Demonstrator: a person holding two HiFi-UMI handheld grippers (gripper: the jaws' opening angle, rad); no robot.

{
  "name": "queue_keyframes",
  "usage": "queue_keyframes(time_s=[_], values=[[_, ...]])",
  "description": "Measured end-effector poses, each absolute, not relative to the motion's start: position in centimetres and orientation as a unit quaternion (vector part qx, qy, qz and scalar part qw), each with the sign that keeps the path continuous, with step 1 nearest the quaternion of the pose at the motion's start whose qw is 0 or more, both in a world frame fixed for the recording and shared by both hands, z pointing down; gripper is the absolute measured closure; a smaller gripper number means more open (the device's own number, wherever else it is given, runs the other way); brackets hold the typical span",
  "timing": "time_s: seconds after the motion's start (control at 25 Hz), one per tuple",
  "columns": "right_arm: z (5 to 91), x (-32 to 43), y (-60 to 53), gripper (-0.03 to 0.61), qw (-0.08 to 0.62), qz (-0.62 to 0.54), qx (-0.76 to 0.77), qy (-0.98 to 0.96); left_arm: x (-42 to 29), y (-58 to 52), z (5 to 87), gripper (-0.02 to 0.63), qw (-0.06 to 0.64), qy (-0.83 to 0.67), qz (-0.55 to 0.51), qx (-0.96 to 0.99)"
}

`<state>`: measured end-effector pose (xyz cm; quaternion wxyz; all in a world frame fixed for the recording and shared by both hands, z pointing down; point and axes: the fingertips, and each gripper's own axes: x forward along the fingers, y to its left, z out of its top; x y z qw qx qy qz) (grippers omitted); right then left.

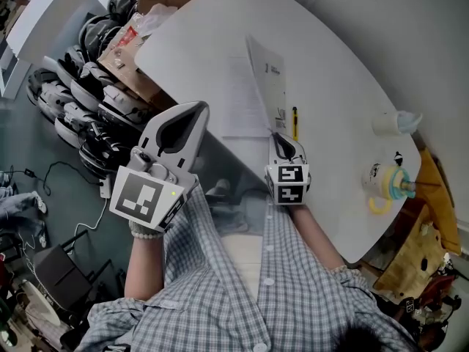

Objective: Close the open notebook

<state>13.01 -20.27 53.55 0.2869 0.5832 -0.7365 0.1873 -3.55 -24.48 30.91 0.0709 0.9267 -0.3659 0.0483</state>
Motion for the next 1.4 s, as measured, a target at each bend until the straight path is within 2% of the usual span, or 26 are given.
queue_keyframes(time_s=[0.2,0.6,1.12,1.4], values=[[55.3,11.6,-20.3,0.546,0.34,0.186,0.559,-0.733,-3.9,-24.2,31.0,0.607,0.073,-0.369,0.051,0.925],[56.7,10.7,-20.0,0.545,0.38,0.187,0.519,-0.742,-4.8,-24.1,31.1,0.607,0.076,-0.381,0.05,0.92],[56.1,10.8,-19.3,0.545,0.343,0.212,0.536,-0.742,-4.1,-23.6,30.6,0.607,0.068,-0.375,0.047,0.923],[53.2,11.8,-19.4,0.546,0.276,0.208,0.566,-0.748,-3.7,-23.3,30.4,0.607,0.063,-0.366,0.045,0.927]])
